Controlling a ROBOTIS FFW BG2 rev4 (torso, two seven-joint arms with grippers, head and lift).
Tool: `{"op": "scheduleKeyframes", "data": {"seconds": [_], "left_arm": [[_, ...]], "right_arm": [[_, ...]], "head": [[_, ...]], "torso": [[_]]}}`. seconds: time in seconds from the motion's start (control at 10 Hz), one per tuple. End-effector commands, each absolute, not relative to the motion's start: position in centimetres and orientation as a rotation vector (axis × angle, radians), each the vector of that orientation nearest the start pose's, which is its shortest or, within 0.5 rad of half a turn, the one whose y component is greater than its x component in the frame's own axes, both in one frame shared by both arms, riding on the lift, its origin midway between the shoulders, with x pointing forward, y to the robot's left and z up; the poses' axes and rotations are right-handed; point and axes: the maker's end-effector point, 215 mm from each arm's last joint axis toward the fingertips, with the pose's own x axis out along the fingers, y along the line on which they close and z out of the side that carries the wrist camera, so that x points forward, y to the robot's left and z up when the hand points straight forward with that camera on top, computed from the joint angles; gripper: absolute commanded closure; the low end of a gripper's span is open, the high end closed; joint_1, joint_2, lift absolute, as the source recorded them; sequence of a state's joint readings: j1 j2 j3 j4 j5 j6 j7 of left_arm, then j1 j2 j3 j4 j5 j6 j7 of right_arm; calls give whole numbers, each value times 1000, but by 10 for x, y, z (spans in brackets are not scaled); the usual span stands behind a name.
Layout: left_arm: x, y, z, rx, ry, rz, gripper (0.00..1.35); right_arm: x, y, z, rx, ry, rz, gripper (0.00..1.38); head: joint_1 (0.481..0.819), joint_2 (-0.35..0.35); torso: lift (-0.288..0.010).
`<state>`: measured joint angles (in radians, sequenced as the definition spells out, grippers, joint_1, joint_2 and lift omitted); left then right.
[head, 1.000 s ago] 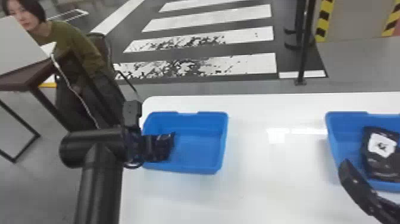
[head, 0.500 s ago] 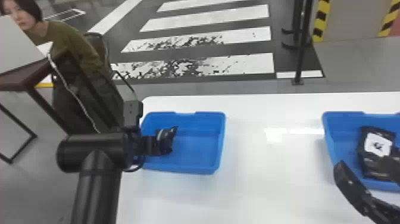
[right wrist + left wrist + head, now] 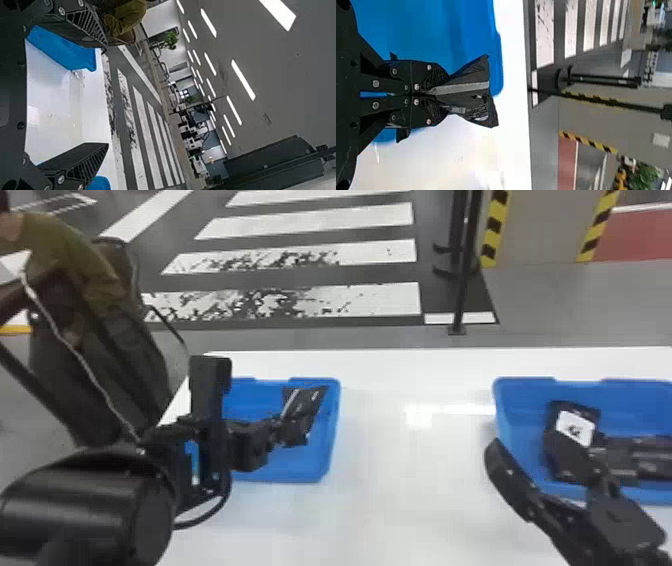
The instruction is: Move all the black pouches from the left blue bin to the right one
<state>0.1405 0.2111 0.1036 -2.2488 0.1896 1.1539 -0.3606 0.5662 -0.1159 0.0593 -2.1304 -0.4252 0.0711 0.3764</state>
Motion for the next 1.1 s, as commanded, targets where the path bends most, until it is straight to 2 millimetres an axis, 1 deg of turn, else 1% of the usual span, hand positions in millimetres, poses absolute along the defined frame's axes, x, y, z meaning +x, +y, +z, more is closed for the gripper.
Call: {"op": "scheduleKeyframes", "data": {"seconds": [0.0,0.1,0.2,0.3,0.5,0.6,0.7,0.8,0.9,1.0], "left_arm": [[444,159,-360,-84,596,-497,1207],[431,124,-354,-105,585,-581,1207],[420,94,-349,-122,581,-656,1207],[413,74,-345,-128,579,-707,1207],[399,40,-338,-141,570,-796,1207],[399,32,-333,-140,561,-817,1207],[397,26,-330,-145,554,-833,1207],[395,20,-327,-147,551,-851,1207],[395,16,-325,-148,545,-858,1205],[394,15,-326,-150,548,-862,1207]], "right_arm": [[414,-106,-312,413,30,532,144],[420,-97,-312,423,35,558,144],[425,-97,-312,428,35,564,144],[430,-97,-309,429,28,567,145],[433,-93,-310,450,34,576,153],[432,-85,-310,466,37,590,154],[431,-74,-314,491,55,608,170],[432,-71,-321,523,79,613,375],[434,-71,-319,550,76,610,883],[433,-68,-317,562,80,619,1113]], "head": [[695,125],[695,107],[695,68],[695,33],[695,-37],[695,-62],[695,-68],[695,-72],[695,-69],[695,-72]], "torso": [[-140],[-140],[-140],[-140],[-140],[-140],[-140],[-140],[-140],[-140]]}}
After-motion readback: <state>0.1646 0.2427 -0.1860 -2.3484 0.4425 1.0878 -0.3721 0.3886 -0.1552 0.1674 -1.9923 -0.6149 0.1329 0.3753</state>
